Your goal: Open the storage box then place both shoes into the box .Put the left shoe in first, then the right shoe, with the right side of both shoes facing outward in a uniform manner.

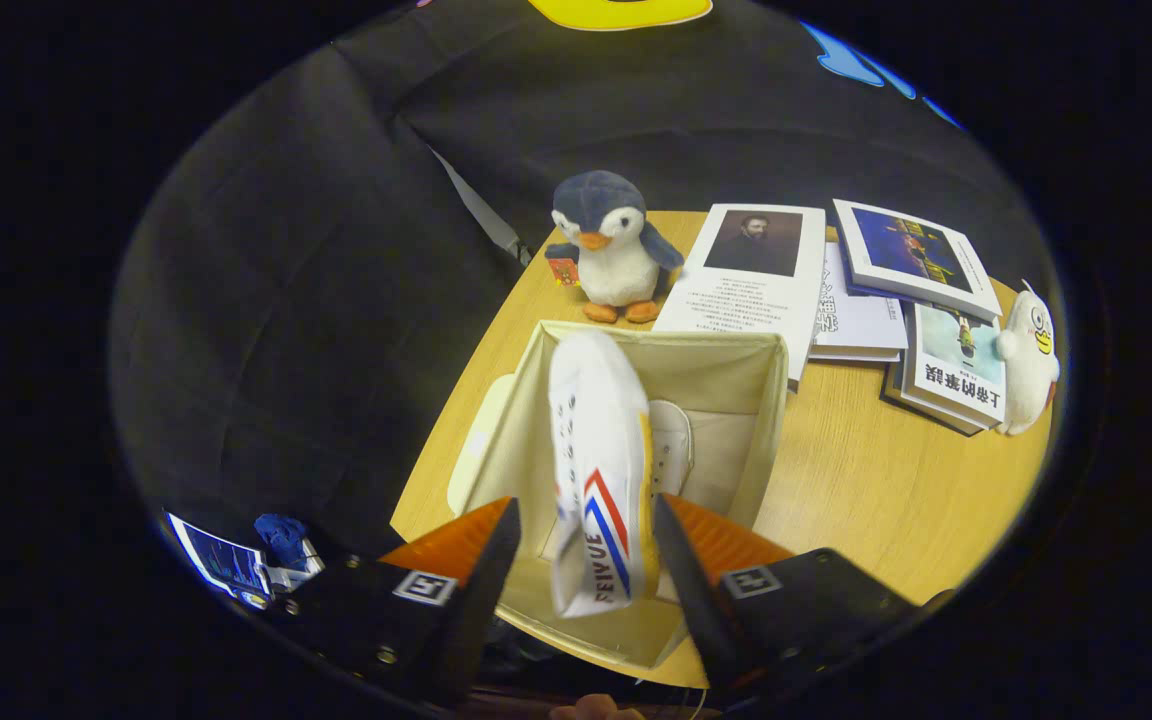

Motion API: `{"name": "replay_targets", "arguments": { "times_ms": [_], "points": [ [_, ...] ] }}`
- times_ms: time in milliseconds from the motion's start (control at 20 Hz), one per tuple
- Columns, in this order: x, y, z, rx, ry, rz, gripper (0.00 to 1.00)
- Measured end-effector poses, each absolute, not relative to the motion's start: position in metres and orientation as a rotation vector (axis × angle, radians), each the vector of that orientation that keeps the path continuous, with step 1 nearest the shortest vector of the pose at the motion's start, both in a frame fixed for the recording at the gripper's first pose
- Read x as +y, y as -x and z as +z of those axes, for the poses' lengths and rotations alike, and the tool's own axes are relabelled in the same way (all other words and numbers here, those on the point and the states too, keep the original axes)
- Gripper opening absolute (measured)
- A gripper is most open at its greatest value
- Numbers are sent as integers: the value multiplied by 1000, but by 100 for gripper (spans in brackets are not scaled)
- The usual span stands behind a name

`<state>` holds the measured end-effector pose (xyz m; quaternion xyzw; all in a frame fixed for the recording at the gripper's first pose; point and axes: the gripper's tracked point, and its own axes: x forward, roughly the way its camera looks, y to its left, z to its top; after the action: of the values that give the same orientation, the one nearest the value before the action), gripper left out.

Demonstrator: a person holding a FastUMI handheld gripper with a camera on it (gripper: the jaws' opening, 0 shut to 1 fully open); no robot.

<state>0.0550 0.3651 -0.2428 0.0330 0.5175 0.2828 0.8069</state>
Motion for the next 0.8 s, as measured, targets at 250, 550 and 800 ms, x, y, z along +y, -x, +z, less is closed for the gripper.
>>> {"name": "replay_targets", "arguments": {
  "times_ms": [250,550,800],
  "points": [
    [339,-58,-205,977,-33,574,98],
    [285,-61,-157,758,-30,494,98],
    [220,-64,-112,548,-41,358,98]
  ]
}}
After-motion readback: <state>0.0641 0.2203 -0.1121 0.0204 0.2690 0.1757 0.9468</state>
